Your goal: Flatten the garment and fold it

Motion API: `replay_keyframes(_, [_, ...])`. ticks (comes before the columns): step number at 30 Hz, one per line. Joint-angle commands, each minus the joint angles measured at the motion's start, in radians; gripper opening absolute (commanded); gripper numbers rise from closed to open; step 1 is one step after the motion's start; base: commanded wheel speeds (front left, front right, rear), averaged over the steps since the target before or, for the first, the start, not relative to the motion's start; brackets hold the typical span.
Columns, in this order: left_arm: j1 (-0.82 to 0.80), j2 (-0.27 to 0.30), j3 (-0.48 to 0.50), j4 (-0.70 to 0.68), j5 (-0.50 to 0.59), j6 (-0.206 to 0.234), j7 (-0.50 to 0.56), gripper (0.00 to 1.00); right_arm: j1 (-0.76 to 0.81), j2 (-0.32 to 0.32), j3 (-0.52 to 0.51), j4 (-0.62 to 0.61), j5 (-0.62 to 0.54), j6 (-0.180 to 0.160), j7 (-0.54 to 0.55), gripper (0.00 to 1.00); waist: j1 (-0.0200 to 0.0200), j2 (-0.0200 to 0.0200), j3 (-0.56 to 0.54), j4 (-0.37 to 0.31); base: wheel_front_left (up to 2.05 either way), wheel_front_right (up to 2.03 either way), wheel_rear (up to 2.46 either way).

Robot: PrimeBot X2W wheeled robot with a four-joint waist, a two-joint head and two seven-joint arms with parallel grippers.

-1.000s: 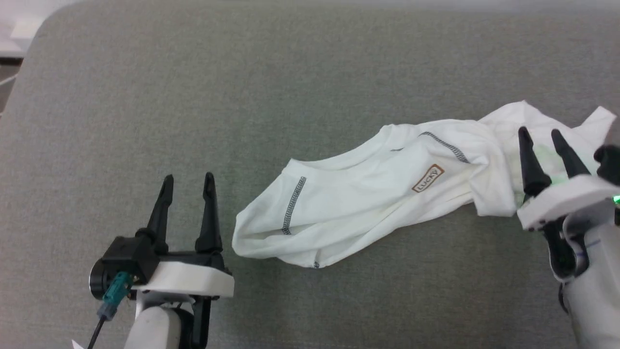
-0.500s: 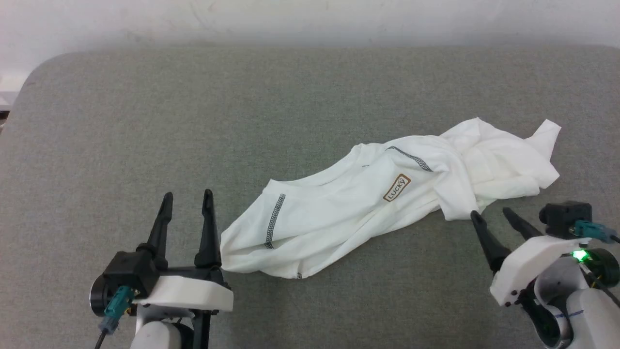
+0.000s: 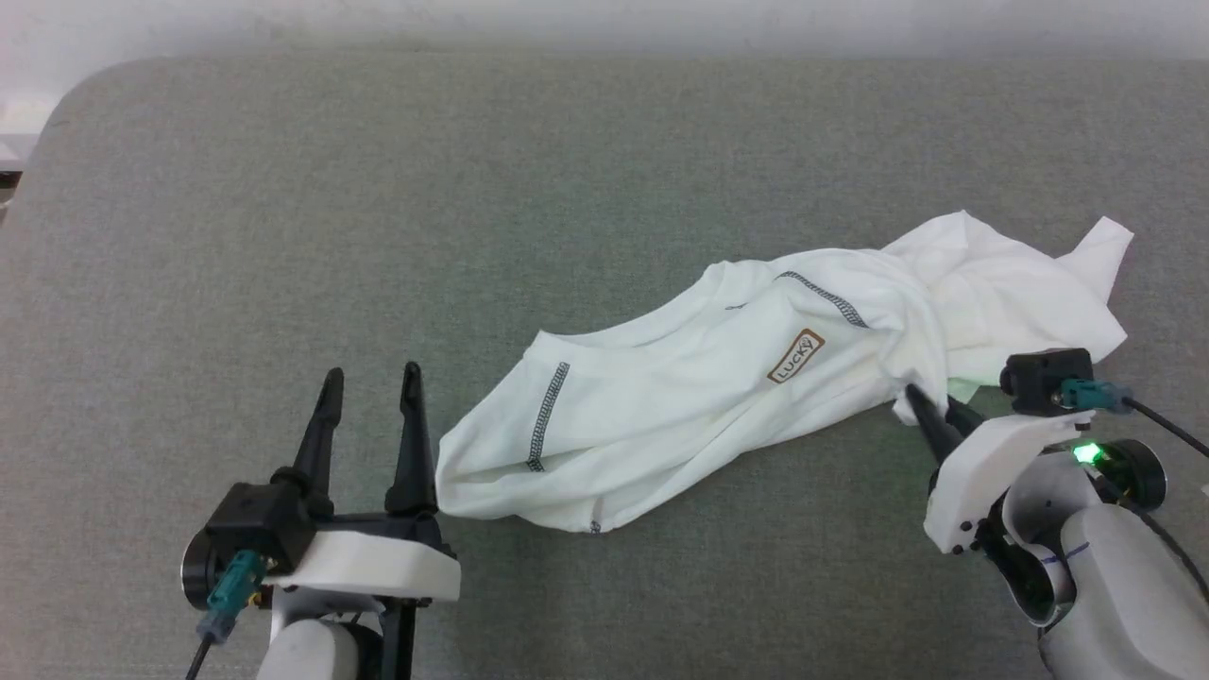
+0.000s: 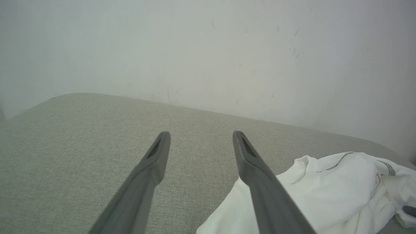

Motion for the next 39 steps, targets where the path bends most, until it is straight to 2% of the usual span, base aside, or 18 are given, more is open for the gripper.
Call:
replay_keyframes(1, [-0.012,-0.001,-0.001,0.002,-0.005,0.008,-0.005,1.00,-0.010,-0.004,-0.001,-0.002,0.009,-0.001,-0.020,0.00,-0.0001,0.0000,-0.003,0.001,0.00,0.00,0.00])
replay_keyframes(4, [-0.004,-0.001,0.001,0.006,-0.008,0.012,-0.005,1.00,0.009,-0.016,-0.013,-0.047,0.014,-0.001,-0.051,0.00,-0.0001,0.0000,-0.018,-0.005,0.00,0.00,0.00])
replay_keyframes(8, [0.013,-0.001,0.001,0.010,-0.014,0.020,-0.005,1.00,0.079,-0.030,-0.047,-0.195,-0.003,-0.001,-0.033,0.00,-0.0001,0.0000,-0.051,-0.022,0.00,0.00,0.00])
replay_keyframes(18, [0.049,-0.001,-0.003,0.011,-0.016,0.025,-0.005,1.00,0.353,-0.021,-0.206,-0.735,-0.056,-0.001,0.284,0.00,-0.0001,0.0000,-0.113,-0.063,0.00,0.00,0.00])
replay_keyframes(21, [0.056,-0.001,-0.005,0.011,-0.015,0.025,-0.005,1.00,0.381,-0.016,-0.264,-0.865,-0.063,-0.001,0.360,0.00,-0.0001,0.0000,-0.122,-0.069,0.00,0.00,0.00])
replay_keyframes(24, [0.058,-0.001,-0.009,0.011,-0.017,0.026,-0.005,1.00,0.349,-0.034,-0.321,-0.934,-0.069,-0.001,0.413,0.00,-0.0001,0.0000,-0.125,-0.070,0.00,0.00,0.00])
replay_keyframes(27, [0.049,-0.001,-0.018,0.010,-0.018,0.025,-0.005,1.00,0.276,-0.057,-0.347,-0.916,-0.041,-0.001,0.465,0.00,-0.0001,0.0000,-0.115,-0.061,0.00,0.00,0.00])
replay_keyframes(31, [0.020,-0.001,-0.032,0.005,-0.024,0.020,-0.005,1.00,0.147,-0.100,-0.340,-0.781,0.003,-0.001,0.505,0.00,-0.0001,0.0000,-0.075,-0.033,0.00,0.00,0.00])
replay_keyframes(36, [-0.020,-0.001,-0.048,-0.001,-0.036,0.019,-0.005,1.00,-0.053,-0.134,-0.325,-0.604,0.009,-0.001,0.362,0.00,-0.0001,0.0000,-0.012,-0.004,0.00,0.00,0.00])
replay_keyframes(39, [-0.037,-0.001,-0.057,-0.003,-0.040,0.020,-0.005,1.00,-0.114,-0.140,-0.334,-0.489,-0.003,-0.001,0.281,0.00,-0.0001,0.0000,0.022,0.006,0.00,0.00,0.00])
